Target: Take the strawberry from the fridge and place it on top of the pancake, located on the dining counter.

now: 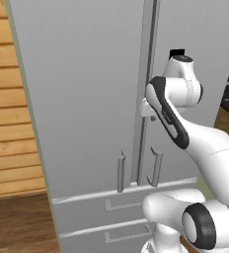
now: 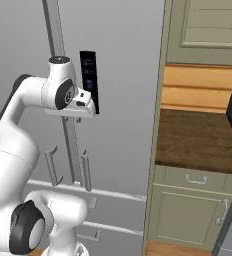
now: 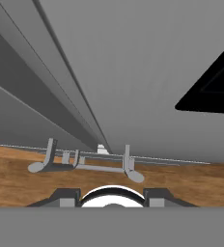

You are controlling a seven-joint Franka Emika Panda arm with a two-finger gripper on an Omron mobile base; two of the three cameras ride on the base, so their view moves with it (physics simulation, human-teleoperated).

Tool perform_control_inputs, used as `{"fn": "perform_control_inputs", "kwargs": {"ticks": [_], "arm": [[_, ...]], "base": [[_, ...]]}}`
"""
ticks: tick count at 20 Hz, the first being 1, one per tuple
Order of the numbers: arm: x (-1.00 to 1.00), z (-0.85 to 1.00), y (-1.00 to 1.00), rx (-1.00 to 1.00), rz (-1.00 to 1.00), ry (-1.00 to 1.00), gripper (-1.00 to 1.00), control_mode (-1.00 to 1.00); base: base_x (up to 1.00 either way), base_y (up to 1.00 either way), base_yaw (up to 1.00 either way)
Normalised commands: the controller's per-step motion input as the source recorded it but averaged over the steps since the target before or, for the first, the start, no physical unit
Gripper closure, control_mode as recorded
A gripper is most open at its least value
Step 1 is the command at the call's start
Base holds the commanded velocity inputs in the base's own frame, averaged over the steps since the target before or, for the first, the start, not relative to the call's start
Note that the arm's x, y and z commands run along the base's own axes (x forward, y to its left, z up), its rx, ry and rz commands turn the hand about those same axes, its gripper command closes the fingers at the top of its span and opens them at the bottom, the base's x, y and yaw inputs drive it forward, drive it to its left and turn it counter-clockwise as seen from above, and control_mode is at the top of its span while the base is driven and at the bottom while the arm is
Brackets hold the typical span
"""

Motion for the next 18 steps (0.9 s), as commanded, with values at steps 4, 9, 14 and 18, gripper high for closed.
{"fn": "perform_control_inputs", "kwargs": {"ticks": [4, 9, 14, 18], "arm": [[0.0, 0.0, 0.0, 0.0, 0.0, 0.0, -1.0, 1.0], [0.0, 0.0, 0.0, 0.0, 0.0, 0.0, -1.0, 1.0], [0.0, 0.0, 0.0, 0.0, 0.0, 0.0, -1.0, 1.0], [0.0, 0.0, 0.0, 0.0, 0.0, 0.0, -1.0, 1.0]], "base": [[0.0, 0.0, 0.0], [-0.11, 0.03, 0.0], [-0.13, 0.54, -0.01], [-0.24, 0.01, -0.21]]}}
